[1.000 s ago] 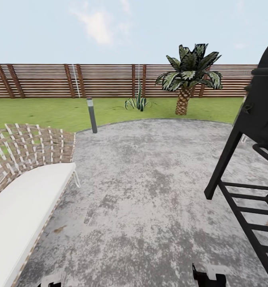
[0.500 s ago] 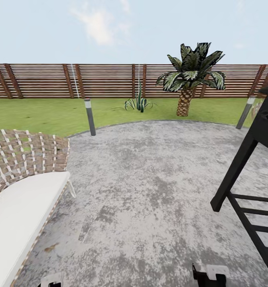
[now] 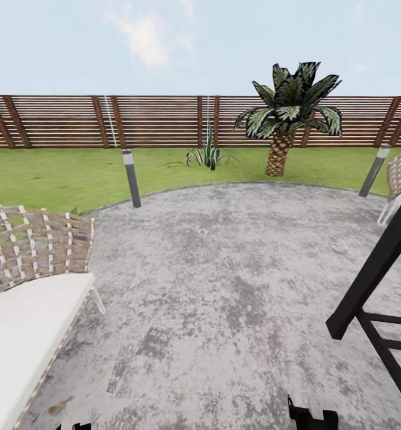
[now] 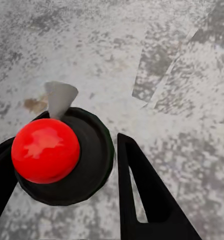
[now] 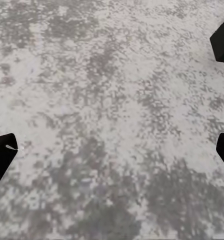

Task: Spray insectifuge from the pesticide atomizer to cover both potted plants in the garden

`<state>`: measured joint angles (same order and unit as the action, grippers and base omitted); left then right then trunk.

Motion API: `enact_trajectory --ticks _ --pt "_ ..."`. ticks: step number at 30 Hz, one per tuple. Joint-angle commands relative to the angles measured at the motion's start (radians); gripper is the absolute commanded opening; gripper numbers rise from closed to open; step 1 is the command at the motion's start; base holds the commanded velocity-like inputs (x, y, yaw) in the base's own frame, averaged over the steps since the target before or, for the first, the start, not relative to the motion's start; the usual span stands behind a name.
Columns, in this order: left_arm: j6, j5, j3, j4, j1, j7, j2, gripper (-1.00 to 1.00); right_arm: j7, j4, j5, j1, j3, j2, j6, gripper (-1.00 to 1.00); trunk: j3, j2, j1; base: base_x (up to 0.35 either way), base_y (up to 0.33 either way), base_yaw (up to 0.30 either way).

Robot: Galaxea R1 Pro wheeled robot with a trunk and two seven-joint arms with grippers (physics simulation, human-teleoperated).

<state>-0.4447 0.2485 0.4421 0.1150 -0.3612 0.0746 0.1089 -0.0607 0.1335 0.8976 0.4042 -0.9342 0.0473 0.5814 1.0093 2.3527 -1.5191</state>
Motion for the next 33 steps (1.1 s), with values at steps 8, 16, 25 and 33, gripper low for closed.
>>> enact_trajectory --ticks 8,16,25,33 --pt "-0.003 0.011 0.003 -0.002 -0.001 0.007 0.0 -1.0 -0.007 -0.002 0.011 0.001 -0.005 0.0 0.003 1.0 0.001 0.0 0.0 0.339 0.0 0.0" --pt "-0.003 0.011 0.003 -0.002 -0.001 0.007 0.0 -1.0 -0.006 -0.002 0.011 0.001 -0.005 0.0 0.003 1.0 0.001 0.0 0.0 0.339 0.0 0.0" --pt "-0.004 0.011 0.003 -0.002 -0.001 0.007 0.0 -1.0 -0.006 -0.002 0.011 0.001 -0.005 0.0 0.003 1.0 0.001 0.0 0.0 0.339 0.0 0.0" --pt "-0.004 0.011 0.003 -0.002 -0.001 0.007 0.0 -1.0 -0.005 -0.002 0.011 0.001 -0.004 -0.002 0.003 1.0 0.001 0.0 0.0 0.339 0.0 0.0"
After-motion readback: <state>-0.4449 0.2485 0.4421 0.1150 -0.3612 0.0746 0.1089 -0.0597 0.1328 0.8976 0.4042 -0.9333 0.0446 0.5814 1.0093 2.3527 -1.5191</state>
